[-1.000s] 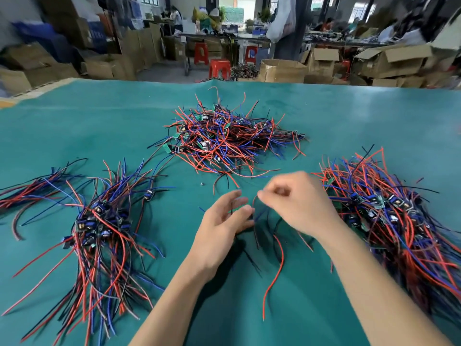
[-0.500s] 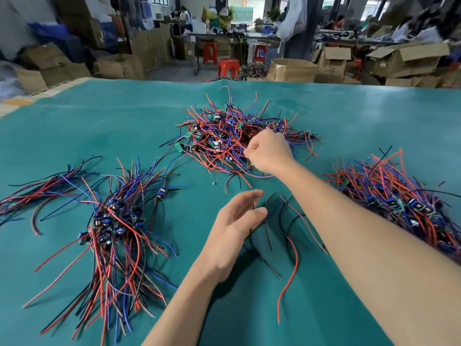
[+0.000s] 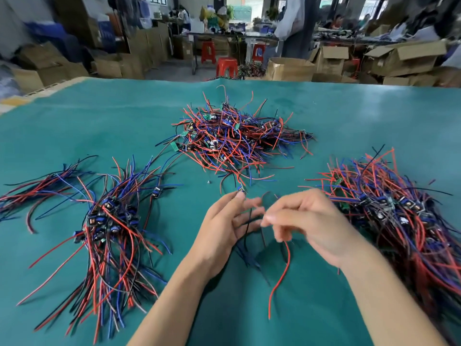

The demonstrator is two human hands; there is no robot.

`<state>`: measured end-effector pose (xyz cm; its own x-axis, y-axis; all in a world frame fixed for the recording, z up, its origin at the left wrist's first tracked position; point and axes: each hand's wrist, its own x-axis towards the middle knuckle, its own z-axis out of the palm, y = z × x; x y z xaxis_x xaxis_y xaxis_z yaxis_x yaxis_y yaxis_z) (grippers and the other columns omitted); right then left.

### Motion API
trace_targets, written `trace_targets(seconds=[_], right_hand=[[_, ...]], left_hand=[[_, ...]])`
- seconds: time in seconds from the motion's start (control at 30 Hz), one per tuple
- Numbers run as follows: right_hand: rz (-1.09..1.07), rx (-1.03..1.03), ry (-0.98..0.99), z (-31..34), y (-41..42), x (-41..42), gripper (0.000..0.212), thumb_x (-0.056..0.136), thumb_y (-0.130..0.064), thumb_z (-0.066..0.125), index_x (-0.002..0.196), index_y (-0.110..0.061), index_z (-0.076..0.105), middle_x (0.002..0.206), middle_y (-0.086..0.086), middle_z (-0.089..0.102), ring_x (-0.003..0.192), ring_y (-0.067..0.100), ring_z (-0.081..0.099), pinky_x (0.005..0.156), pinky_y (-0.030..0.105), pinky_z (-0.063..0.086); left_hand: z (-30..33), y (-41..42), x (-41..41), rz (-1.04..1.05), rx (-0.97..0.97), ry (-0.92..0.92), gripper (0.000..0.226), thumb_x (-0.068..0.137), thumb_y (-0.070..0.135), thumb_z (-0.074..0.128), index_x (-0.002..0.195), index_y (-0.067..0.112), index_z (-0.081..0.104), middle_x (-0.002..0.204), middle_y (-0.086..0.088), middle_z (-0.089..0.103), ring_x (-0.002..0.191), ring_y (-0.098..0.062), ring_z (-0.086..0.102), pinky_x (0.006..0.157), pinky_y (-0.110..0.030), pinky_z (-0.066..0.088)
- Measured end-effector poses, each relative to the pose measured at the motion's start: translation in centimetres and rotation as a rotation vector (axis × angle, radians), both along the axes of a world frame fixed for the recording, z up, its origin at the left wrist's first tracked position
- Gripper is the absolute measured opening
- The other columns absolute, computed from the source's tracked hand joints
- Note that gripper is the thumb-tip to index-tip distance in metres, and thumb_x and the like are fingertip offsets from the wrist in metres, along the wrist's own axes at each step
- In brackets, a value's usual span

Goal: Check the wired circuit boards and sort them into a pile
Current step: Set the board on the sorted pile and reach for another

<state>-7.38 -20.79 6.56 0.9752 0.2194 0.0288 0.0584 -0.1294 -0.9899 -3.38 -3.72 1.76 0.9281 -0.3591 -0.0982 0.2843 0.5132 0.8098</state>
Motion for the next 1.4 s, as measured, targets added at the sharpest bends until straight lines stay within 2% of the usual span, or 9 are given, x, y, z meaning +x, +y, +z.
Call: trace_targets(seconds=[0.07,0.17,0.33,0.53,0.73,0.87,1.07,1.23,1.4], right_hand=[[0.101,-0.102,0.061,-0.7,0.6,-0.1,0.015,0.075,-0.017,0.072,0.072,-0.003,0.078,0.058,0.011,0.067,0.053,0.016,0.057,0.053,0.021,0.042],[0.077,-0.195,0.024,-1.5,1.6,0.0,0.019,0.075,-0.025,0.075,0.067,-0.008,0.077,0.057,0.006,0.068,0.054,0.015,0.058,0.056,0.021,0.043],[-0.527,-0.396,-0.235,-3.0,1.7,1.0,0.027,0.079,-0.045,0.079,0.069,-0.021,0.070,0.058,-0.011,0.067,0.054,0.006,0.059,0.057,0.025,0.046],[-0.390,0.136,0.005,-3.1,1.8,1.2,0.009,0.085,-0.011,0.079,0.091,-0.018,0.082,0.085,0.000,0.078,0.070,0.009,0.066,0.053,0.024,0.045],[-0.375,0.260,-0.025,-2.5,1.3,0.9,0.011,0.080,-0.005,0.079,0.080,-0.016,0.082,0.082,0.004,0.076,0.070,0.010,0.065,0.057,0.020,0.046],[-0.334,0.318,-0.006,-2.5,1.6,1.0,0.008,0.072,-0.010,0.083,0.073,-0.013,0.075,0.075,0.007,0.070,0.063,0.012,0.059,0.058,0.022,0.045],[-0.377,0.369,0.041,-2.7,1.9,1.1,0.027,0.058,-0.024,0.085,0.075,-0.010,0.071,0.068,0.007,0.061,0.057,0.014,0.052,0.054,0.024,0.040],[-0.422,0.360,0.030,-3.0,1.5,1.3,0.005,0.078,-0.008,0.079,0.077,-0.009,0.074,0.064,0.004,0.062,0.054,0.011,0.052,0.049,0.022,0.039],[-0.648,0.290,-0.092,-2.8,-0.2,1.8,0.010,0.084,-0.001,0.077,0.081,-0.010,0.079,0.067,0.004,0.071,0.053,0.012,0.059,0.047,0.020,0.047]], left_hand=[[-0.1,0.2,0.1,-0.006,0.023,-0.013,0.019,0.097,0.026,0.054,0.104,0.009,0.055,0.117,-0.023,0.069,0.097,-0.030,0.071,0.070,-0.034,0.059],[-0.5,0.4,0.3,-0.027,0.052,-0.055,0.017,0.098,0.015,0.053,0.108,0.002,0.059,0.111,-0.022,0.072,0.088,-0.026,0.071,0.075,-0.036,0.059],[-1.0,0.0,-0.1,-0.005,0.124,-0.097,0.018,0.098,0.006,0.055,0.107,-0.002,0.068,0.093,-0.020,0.071,0.082,-0.023,0.068,0.083,-0.031,0.059],[-0.8,0.2,-0.1,-0.004,0.165,-0.139,0.018,0.095,0.003,0.058,0.105,-0.007,0.069,0.087,-0.016,0.067,0.081,-0.020,0.064,0.080,-0.030,0.057],[-0.6,-0.1,-0.7,-0.037,0.228,-0.241,0.020,0.084,0.024,0.077,0.095,0.007,0.076,0.096,-0.016,0.070,0.097,-0.028,0.062,0.092,-0.044,0.057],[-0.8,-0.1,-0.8,-0.026,0.285,-0.288,0.029,0.084,0.028,0.074,0.101,0.004,0.076,0.108,-0.028,0.070,0.106,-0.033,0.064,0.105,-0.062,0.042],[-0.8,-0.2,-1.0,-0.052,0.318,-0.323,0.031,0.096,0.030,0.060,0.102,0.004,0.076,0.109,-0.020,0.073,0.115,-0.046,0.061,0.107,-0.058,0.043],[-0.4,-0.4,-1.2,-0.093,0.263,-0.289,0.028,0.094,0.028,0.062,0.075,0.012,0.073,0.085,-0.011,0.070,0.097,-0.029,0.065,0.101,-0.040,0.050],[-0.1,-0.1,-1.2,-0.149,0.188,-0.255,0.027,0.090,0.024,0.061,0.068,0.011,0.069,0.081,-0.010,0.070,0.095,-0.024,0.066,0.090,-0.025,0.052]])
